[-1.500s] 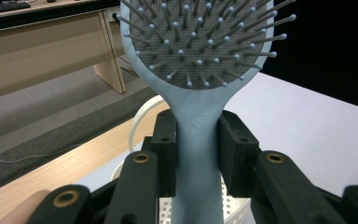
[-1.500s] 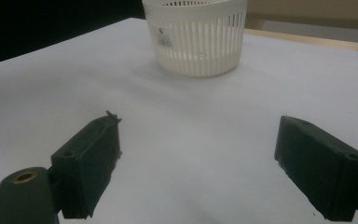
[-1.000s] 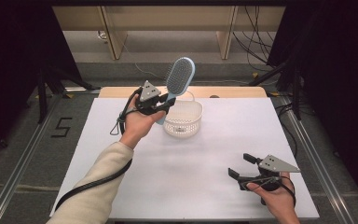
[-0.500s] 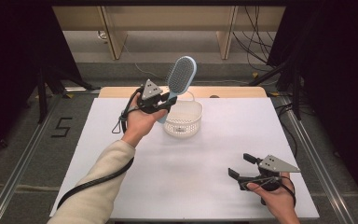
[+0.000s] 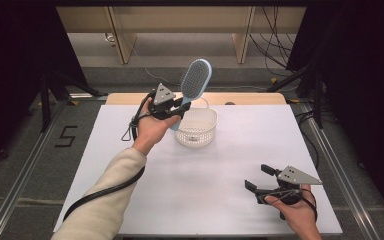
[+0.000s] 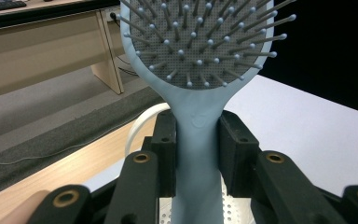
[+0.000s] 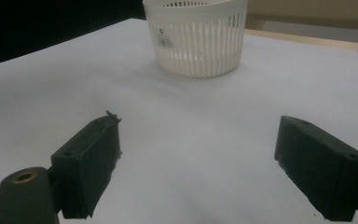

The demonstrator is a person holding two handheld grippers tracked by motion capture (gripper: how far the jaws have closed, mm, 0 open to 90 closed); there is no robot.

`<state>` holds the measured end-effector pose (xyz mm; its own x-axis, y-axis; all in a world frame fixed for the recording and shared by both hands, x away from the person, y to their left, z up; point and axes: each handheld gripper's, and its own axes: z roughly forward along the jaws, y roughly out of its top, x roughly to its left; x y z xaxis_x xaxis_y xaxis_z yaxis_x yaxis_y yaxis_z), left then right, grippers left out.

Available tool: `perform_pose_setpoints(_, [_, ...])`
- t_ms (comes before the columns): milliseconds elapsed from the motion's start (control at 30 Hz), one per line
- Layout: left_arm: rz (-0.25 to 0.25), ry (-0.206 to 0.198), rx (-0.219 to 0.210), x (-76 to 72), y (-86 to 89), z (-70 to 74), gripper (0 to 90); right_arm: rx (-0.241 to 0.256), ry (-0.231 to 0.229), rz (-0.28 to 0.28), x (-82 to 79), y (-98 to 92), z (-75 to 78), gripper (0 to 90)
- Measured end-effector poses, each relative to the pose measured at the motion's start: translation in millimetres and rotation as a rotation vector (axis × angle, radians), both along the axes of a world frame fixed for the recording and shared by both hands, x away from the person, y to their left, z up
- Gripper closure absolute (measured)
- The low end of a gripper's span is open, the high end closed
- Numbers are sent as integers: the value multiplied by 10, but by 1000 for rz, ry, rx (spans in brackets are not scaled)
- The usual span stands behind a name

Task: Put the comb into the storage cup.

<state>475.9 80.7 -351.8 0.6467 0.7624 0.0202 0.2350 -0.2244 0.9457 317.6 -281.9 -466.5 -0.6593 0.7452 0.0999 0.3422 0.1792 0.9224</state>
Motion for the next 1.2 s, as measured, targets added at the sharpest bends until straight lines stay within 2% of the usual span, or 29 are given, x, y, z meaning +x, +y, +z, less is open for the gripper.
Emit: perform_pose_setpoints(1200, [-7, 1, 1, 102, -77, 18, 697, 4, -3, 1, 5, -5, -4, 151])
